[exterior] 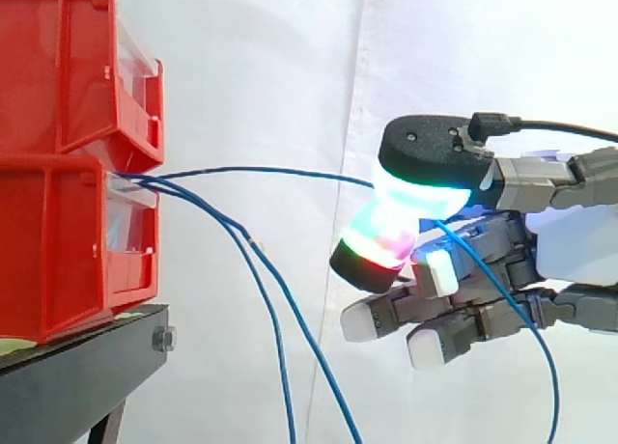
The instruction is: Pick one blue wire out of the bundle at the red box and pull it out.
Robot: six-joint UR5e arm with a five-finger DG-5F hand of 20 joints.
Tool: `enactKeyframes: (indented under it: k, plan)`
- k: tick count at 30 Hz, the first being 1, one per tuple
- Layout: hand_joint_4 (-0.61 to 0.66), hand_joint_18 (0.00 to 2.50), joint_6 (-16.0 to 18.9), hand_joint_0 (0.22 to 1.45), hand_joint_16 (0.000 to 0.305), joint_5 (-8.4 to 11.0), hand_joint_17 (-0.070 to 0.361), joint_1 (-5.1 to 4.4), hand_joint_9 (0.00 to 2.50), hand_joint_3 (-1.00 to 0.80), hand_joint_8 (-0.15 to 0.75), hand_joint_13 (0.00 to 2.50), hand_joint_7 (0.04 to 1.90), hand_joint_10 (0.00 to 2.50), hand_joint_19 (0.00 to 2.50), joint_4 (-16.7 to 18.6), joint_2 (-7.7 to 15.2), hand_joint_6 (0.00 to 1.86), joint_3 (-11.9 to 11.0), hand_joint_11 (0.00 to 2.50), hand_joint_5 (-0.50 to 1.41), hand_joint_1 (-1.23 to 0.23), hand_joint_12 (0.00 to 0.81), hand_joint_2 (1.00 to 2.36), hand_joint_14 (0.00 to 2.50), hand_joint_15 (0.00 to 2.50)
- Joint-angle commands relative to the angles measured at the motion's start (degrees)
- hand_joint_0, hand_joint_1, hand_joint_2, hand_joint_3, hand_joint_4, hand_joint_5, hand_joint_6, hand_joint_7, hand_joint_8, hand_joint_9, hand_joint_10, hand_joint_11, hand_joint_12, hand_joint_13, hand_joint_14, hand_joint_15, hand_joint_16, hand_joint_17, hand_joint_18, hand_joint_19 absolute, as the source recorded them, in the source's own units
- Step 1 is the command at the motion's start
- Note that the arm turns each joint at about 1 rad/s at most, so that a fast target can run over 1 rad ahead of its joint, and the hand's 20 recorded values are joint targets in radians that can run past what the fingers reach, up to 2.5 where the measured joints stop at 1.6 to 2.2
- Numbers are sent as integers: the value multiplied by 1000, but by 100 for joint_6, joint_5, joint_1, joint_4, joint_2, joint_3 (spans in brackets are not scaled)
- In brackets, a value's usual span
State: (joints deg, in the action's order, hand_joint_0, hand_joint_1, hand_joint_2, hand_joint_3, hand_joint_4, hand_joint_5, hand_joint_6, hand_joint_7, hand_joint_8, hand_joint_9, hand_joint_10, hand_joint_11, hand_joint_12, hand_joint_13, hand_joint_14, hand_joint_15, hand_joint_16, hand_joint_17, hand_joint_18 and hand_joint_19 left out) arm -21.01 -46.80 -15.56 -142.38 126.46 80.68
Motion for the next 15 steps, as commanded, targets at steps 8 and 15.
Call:
enactKeyframes:
  k: [8, 15]
  plan:
    - [139, 727, 0, 586, 44, -4, 98, 1, 1292, -421, 239, 704, 1198, 23, 656, 0, 1, 705, 0, 735, -53, -355, 353, 1006, 16, 426]
    - [180, 840, 9, 612, 46, 4, 105, 1, 1398, -243, 265, 768, 1222, 23, 616, -17, -8, 705, 0, 764, -29, -616, 364, 1013, 15, 405]
